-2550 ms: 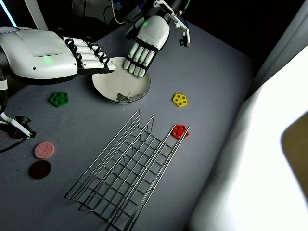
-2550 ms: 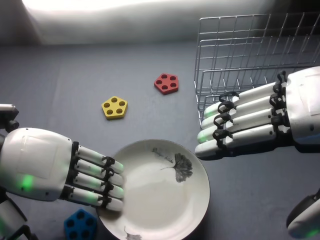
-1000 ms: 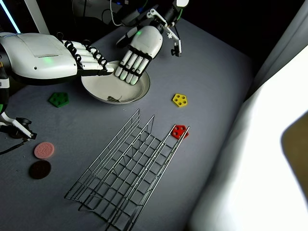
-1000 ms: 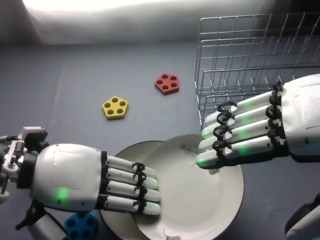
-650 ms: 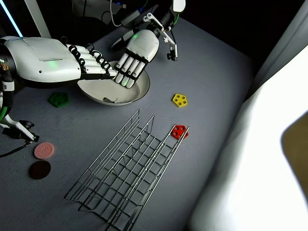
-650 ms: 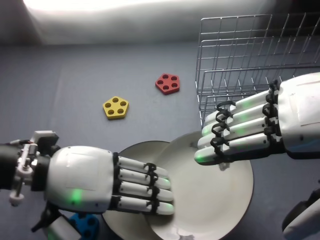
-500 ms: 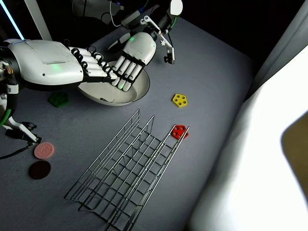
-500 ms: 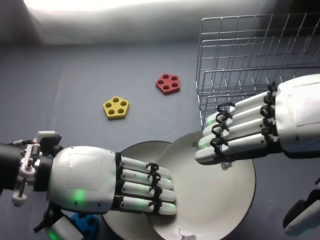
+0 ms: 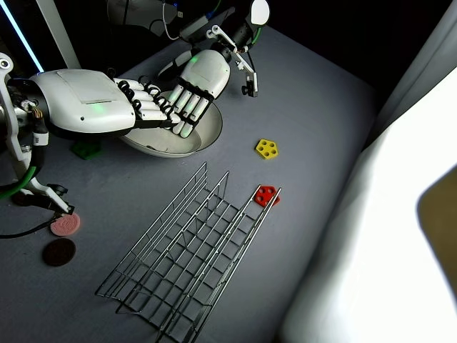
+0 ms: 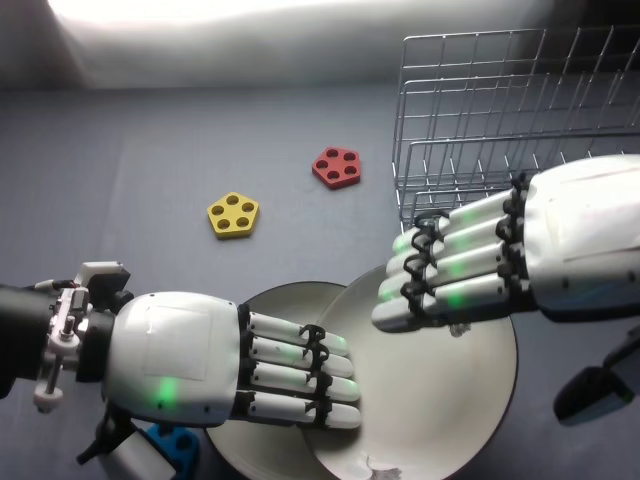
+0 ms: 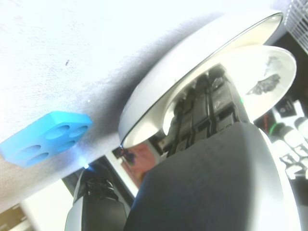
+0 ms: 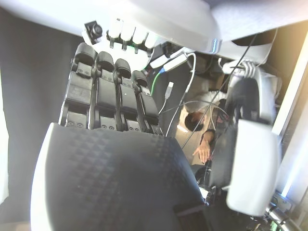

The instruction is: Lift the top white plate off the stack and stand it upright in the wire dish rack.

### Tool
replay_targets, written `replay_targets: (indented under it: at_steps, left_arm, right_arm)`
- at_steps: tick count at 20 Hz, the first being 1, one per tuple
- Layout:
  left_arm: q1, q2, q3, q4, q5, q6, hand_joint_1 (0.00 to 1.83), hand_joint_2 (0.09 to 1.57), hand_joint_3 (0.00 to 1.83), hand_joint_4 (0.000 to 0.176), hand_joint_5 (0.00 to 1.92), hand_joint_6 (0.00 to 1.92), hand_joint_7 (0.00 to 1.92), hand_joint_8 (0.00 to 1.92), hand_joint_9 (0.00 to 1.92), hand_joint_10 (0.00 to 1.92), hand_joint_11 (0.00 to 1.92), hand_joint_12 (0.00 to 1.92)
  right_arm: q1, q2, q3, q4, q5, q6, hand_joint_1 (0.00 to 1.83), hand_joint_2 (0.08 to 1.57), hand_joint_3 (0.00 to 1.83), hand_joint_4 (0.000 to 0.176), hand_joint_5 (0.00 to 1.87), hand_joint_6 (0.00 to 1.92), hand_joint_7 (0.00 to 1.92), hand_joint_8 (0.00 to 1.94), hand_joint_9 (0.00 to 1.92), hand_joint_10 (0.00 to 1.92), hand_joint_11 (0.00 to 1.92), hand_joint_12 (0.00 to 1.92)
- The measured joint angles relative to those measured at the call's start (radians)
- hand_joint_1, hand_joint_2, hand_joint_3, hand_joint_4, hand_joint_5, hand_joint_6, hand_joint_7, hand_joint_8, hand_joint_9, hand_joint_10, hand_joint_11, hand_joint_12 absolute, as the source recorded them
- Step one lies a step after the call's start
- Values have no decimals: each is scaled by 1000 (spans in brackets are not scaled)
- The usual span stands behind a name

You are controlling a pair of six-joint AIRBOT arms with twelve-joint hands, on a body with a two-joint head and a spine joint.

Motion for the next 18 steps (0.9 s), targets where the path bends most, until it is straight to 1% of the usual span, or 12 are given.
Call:
replay_targets:
  at_steps: [2, 3, 4, 6, 9, 10, 13, 14, 16, 17, 18]
  left_arm:
    - [0, 0, 0, 2, 2, 0, 0, 1007, 1, 0, 97, 6, 132, 8, 121, 7, 115, 15]
    - [1, 0, 1, 0, 2, 0, 0, 1014, 4, 0, 87, 1, 122, 3, 109, 2, 97, 7]
    - [1, 0, 2, 1, 2, 0, 0, 1014, 3, 0, 94, 4, 133, 7, 126, 8, 111, 13]
    - [1, -1, 3, 0, 0, 0, 0, 1009, 0, 0, 82, 0, 117, 0, 105, 0, 104, 9]
    - [1, -5, 11, 0, -5, 0, 0, 1014, 1, 0, 90, 3, 131, 5, 119, 5, 113, 13]
    - [1, -5, 12, 1, -5, 0, 0, 1014, 1, 0, 96, 5, 137, 7, 127, 8, 122, 16]
    - [1, -6, 14, 0, -6, 0, 0, 1015, 1, 0, 92, 2, 128, 2, 116, 2, 122, 16]
    - [1, -7, 15, 0, -8, 0, 3, 1016, 1, 0, 114, 11, 146, 8, 129, 7, 134, 21]
    - [1, -7, 16, 0, -8, 0, 0, 1016, 1, 0, 109, 6, 139, 4, 121, 2, 118, 13]
    - [1, -10, 19, 0, -10, 0, 0, 1017, 2, 0, 99, 1, 126, 0, 111, 0, 110, 10]
    - [1, -12, 22, -1, -13, 0, 0, 1015, 1, 0, 99, 1, 124, 0, 110, 1, 114, 11]
  right_arm:
    - [-4, -6, 0, -10, 0, 0, 1121, 951, 4, 0, 171, 7, 138, 0, 196, 6, 235, 35]
    - [-4, -10, 1, -7, -1, 0, 1193, 948, 1, 0, 204, 17, 150, 5, 215, 12, 251, 41]
    - [-4, -15, 2, -9, -1, 0, 1209, 944, 0, 0, 210, 17, 156, 7, 224, 14, 259, 44]
    - [-9, -17, 2, -8, -1, -1, 1207, 959, 4, 0, 171, 0, 151, 3, 204, 3, 249, 39]
    - [-19, -17, 2, -13, -8, 0, 1237, 949, 0, 0, 213, 14, 156, 3, 208, 3, 266, 45]
    - [-22, -17, 2, -10, -10, 0, 1206, 959, 3, 0, 205, 8, 145, 0, 200, 0, 266, 45]
    - [-33, -17, 2, -8, -16, 0, 1221, 954, 0, 0, 246, 19, 179, 13, 216, 7, 284, 51]
    - [-36, -17, 2, -12, -20, 0, 1216, 974, 6, 0, 257, 2, 178, 1, 218, 0, 281, 45]
    - [-45, -24, 3, -9, -31, -2, 1184, 1006, 15, 0, 193, 0, 138, 0, 189, 0, 261, 35]
    - [-48, -29, 4, -9, -35, -2, 1187, 999, 9, 0, 208, 7, 171, 13, 220, 12, 284, 45]
    - [-51, -32, 4, -8, -36, -2, 1181, 999, 7, 0, 201, 4, 156, 5, 212, 7, 276, 42]
